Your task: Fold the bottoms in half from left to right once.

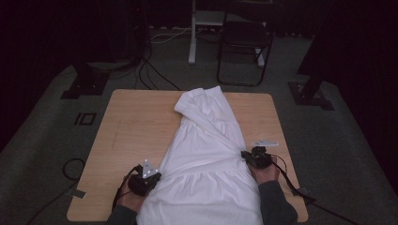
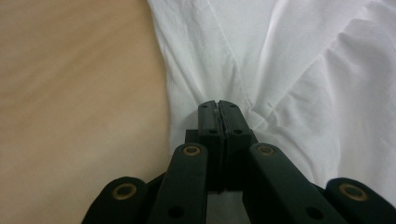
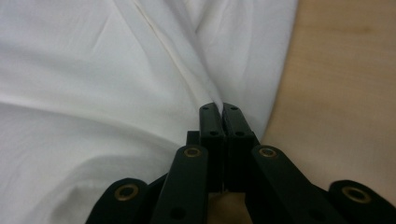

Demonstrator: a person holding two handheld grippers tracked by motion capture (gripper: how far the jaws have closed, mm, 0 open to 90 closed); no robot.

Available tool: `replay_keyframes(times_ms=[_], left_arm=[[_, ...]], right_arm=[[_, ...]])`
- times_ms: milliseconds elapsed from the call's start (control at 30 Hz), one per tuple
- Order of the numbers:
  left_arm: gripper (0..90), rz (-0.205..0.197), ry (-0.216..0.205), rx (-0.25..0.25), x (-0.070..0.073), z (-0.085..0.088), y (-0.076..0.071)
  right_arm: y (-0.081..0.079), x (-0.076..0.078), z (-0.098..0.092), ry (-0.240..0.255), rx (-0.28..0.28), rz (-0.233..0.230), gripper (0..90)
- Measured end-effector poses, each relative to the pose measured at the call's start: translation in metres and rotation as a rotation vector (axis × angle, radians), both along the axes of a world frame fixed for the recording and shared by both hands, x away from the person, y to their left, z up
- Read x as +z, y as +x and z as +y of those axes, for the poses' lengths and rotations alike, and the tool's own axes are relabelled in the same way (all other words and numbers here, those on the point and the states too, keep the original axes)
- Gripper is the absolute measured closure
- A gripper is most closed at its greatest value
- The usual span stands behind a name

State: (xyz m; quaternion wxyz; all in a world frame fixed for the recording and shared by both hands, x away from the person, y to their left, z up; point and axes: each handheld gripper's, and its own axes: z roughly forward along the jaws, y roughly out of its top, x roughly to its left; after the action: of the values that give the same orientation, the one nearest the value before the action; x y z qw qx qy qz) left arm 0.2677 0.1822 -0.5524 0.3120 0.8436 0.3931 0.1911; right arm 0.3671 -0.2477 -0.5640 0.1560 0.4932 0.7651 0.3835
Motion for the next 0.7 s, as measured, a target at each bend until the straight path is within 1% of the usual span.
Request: replay_keyframes(times_ms=[67,133,167,200,233,267,300,333,367,400,467,500,533,567,600,633,700], left_arm=[[89.0,0.017,0.003,-0.017,0.001,0.000,-0.007],[87.8,0.024,-0.003,-0.033,0.003,0.000,-0.008],[83.6,0.008,-0.018,-0.027,0.005,0.002,-0.007],[75.6,-0.011,-0.044,-0.016,0.007,0.004,-0.004],[72.0,-0.021,-0.070,-0.002,0.011,0.006,0.000],[71.2,-0.035,-0.092,0.009,0.016,0.008,0.004],[70.5,-0.057,-0.103,0.012,0.022,0.008,0.008],[69.0,-0.082,-0.106,0.010,0.028,0.006,0.014],[67.7,-0.100,-0.108,0.008,0.033,0.004,0.020],[66.5,-0.106,-0.107,0.003,0.037,0.000,0.028],[65.3,-0.109,-0.094,-0.021,0.040,-0.011,0.045],[65.3,-0.103,-0.086,-0.034,0.040,-0.018,0.053],[65.3,-0.094,-0.074,-0.051,0.038,-0.025,0.061],[65.3,-0.087,-0.061,-0.065,0.035,-0.032,0.067],[65.3,-0.079,-0.038,-0.079,0.030,-0.038,0.072],[65.3,-0.063,-0.018,-0.091,0.024,-0.044,0.077],[65.6,-0.037,0.026,-0.102,0.011,-0.052,0.083]], right_arm=[[-0.012,0.000,-0.003,0.002,0.009,0.009,88.1],[-0.018,0.001,-0.004,-0.003,0.018,0.019,86.3],[-0.020,0.001,-0.005,-0.003,0.022,0.026,82.5],[-0.020,0.002,-0.005,-0.007,0.038,0.023,75.4],[-0.020,0.003,-0.004,-0.026,0.053,-0.003,68.1],[-0.020,0.005,-0.004,-0.040,0.054,-0.027,63.0],[-0.018,0.007,-0.004,-0.032,0.053,-0.031,59.4],[-0.016,0.011,-0.005,-0.011,0.058,-0.035,56.9],[-0.014,0.015,-0.004,0.005,0.065,-0.048,55.3],[-0.011,0.020,-0.003,0.013,0.069,-0.060,54.1],[-0.004,0.028,0.003,0.027,0.091,-0.076,53.9],[0.001,0.032,0.007,0.030,0.107,-0.089,56.0],[0.006,0.035,0.012,0.022,0.122,-0.099,61.1],[0.011,0.037,0.016,0.019,0.138,-0.104,63.1],[0.017,0.039,0.021,0.025,0.150,-0.107,64.4],[0.023,0.040,0.026,0.032,0.162,-0.110,65.0],[0.034,0.041,0.037,0.032,0.175,-0.114,63.0]])
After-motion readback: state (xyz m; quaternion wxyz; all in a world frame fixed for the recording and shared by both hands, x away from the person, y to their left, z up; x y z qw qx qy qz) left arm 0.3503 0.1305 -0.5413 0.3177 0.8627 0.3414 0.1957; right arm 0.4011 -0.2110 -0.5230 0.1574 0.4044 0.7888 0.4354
